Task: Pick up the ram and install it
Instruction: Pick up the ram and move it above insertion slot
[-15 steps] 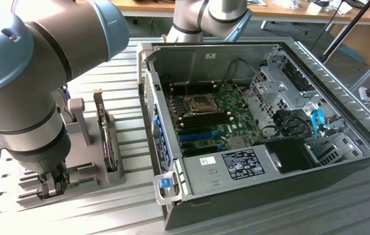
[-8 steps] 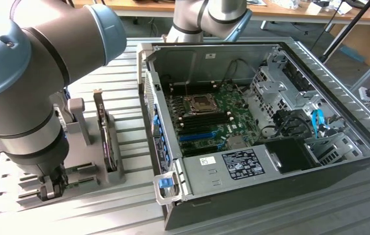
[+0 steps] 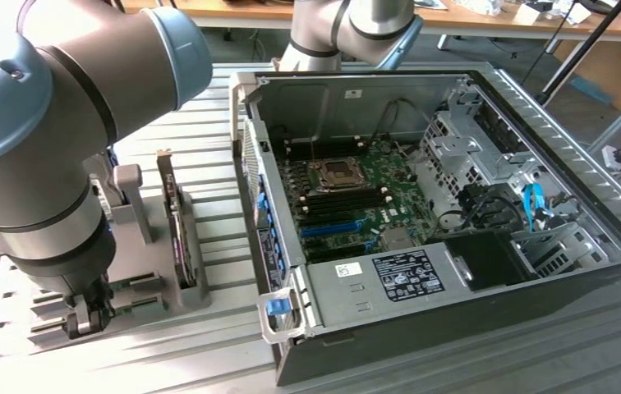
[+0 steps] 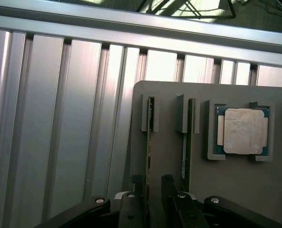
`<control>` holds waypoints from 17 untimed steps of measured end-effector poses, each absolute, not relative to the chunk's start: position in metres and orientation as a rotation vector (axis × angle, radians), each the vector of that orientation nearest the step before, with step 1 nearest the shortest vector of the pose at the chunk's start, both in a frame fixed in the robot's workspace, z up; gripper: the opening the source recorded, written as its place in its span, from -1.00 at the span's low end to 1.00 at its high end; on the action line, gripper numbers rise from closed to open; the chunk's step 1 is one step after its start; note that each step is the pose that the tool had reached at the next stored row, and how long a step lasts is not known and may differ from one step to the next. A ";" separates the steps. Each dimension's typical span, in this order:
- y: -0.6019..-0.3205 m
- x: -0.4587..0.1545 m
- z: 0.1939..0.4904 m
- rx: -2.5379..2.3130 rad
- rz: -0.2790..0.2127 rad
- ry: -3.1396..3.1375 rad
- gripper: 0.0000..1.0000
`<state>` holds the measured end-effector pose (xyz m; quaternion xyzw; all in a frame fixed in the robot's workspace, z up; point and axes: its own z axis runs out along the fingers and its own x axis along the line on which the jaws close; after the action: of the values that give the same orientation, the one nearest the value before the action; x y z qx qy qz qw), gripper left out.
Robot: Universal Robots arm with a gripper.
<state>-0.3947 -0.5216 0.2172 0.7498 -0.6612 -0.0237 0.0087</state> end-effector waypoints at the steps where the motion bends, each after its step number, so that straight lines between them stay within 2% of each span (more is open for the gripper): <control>1: -0.522 -0.395 0.217 2.343 -0.074 -2.066 -0.40; 17: -0.524 -0.395 0.209 2.340 -0.070 -2.064 -0.40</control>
<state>-0.3947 -0.5239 0.2087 0.7498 -0.6612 -0.0223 0.0103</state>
